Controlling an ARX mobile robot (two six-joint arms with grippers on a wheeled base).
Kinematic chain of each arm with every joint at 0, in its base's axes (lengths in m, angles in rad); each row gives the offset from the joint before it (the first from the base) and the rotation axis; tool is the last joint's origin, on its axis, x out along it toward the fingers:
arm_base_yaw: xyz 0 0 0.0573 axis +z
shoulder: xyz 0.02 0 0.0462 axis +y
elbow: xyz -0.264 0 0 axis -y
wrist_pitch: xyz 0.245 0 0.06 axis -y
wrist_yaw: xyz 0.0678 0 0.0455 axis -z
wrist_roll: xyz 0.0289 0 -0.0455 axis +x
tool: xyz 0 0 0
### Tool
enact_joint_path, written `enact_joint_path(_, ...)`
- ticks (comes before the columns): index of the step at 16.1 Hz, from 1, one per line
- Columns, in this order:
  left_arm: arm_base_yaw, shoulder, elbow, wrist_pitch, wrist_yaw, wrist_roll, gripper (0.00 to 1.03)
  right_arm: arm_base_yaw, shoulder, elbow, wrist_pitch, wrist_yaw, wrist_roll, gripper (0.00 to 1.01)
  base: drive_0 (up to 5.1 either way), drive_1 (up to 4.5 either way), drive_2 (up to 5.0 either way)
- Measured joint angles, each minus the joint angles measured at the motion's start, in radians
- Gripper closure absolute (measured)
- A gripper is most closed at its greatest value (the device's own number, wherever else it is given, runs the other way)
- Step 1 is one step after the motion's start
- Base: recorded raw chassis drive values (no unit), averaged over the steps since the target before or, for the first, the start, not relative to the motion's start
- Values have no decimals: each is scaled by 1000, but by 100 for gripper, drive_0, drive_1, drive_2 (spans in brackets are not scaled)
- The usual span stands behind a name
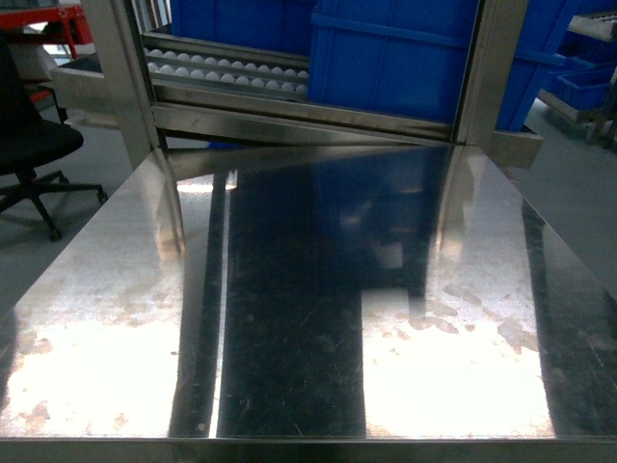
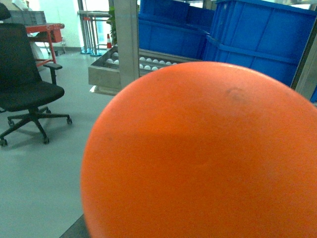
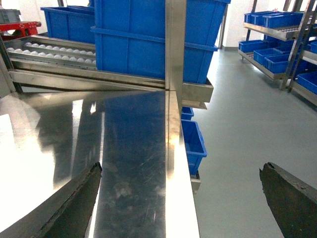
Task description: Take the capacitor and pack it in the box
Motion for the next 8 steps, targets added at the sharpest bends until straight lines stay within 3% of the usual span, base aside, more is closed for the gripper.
enact_joint_path(3,96,-58,-55,-14,103,0,58,0,0,0,0,0,0,3,0,0,0)
enact_joint_path(8,126,-119,-69,-76,128,0,58,0,0,0,0,0,0,3,0,0,0)
